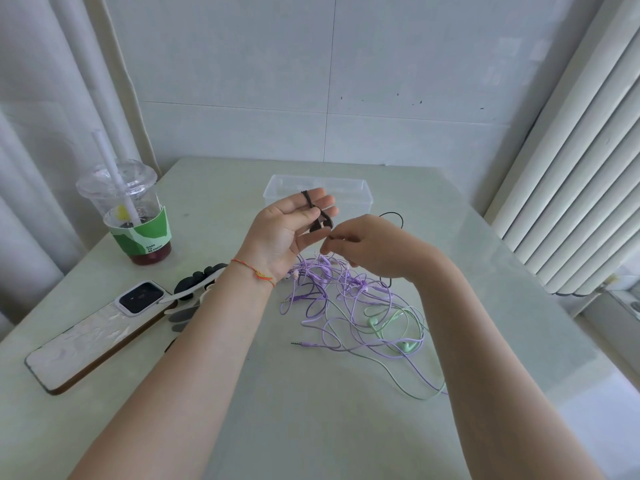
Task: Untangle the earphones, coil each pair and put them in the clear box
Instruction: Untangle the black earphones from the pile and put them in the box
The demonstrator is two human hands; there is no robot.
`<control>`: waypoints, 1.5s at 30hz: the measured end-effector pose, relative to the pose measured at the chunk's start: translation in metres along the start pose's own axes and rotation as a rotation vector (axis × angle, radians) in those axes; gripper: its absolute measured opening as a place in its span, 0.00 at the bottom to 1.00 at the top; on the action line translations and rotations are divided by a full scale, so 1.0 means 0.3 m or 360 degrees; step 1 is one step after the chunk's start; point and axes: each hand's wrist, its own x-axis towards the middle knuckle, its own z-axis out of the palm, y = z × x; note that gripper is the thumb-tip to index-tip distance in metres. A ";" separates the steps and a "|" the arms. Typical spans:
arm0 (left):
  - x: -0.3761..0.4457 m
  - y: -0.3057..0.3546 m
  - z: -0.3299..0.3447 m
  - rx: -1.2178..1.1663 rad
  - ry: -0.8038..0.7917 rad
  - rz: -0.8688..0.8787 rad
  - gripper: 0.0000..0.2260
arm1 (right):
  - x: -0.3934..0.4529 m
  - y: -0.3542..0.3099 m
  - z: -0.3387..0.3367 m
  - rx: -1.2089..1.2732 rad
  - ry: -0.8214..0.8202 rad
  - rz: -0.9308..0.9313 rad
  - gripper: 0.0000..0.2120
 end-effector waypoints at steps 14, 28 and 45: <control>-0.028 0.006 0.010 0.0711 -0.0350 -0.0330 0.09 | -0.011 0.021 -0.044 0.0142 0.0547 -0.0040 0.02; -0.050 0.012 0.021 0.0564 -0.0660 -0.0435 0.10 | 0.000 0.047 -0.047 0.0920 0.0841 -0.0043 0.07; -0.011 0.007 0.003 -0.0020 -0.0148 -0.0074 0.13 | -0.003 0.015 0.014 0.0190 -0.0006 0.0115 0.16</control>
